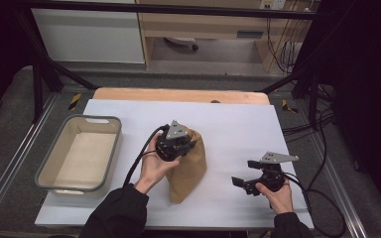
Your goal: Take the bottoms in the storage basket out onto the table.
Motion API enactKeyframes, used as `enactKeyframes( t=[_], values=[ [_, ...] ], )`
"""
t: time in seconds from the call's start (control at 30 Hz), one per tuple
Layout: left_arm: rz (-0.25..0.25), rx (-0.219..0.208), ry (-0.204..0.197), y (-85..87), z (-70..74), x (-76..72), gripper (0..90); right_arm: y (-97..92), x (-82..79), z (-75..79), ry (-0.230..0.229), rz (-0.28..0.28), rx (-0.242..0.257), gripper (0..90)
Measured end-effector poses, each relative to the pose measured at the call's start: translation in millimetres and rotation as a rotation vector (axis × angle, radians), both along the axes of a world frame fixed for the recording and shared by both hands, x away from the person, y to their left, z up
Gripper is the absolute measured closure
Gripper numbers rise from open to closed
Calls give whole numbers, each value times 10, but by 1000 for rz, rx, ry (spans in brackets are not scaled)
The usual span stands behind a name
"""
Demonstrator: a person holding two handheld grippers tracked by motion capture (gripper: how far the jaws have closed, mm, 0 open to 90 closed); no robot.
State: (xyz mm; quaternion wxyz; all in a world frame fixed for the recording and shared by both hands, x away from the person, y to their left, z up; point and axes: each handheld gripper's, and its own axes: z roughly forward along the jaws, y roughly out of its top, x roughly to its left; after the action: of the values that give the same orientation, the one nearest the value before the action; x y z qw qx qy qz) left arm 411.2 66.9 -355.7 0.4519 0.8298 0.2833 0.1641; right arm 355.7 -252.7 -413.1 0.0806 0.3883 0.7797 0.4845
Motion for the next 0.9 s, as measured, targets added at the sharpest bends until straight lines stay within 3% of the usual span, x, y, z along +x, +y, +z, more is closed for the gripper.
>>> enactKeyframes(
  t=[0.4, 0.9],
  values=[
    [-2, 6, 18, 11, -80, -11, 767, -2, -3, 4, -1, -3, 1, 7],
    [16, 23, 43, 135, 39, -33, 425, -1, -2, 3, -2, -1, 0, 7]
  ],
)
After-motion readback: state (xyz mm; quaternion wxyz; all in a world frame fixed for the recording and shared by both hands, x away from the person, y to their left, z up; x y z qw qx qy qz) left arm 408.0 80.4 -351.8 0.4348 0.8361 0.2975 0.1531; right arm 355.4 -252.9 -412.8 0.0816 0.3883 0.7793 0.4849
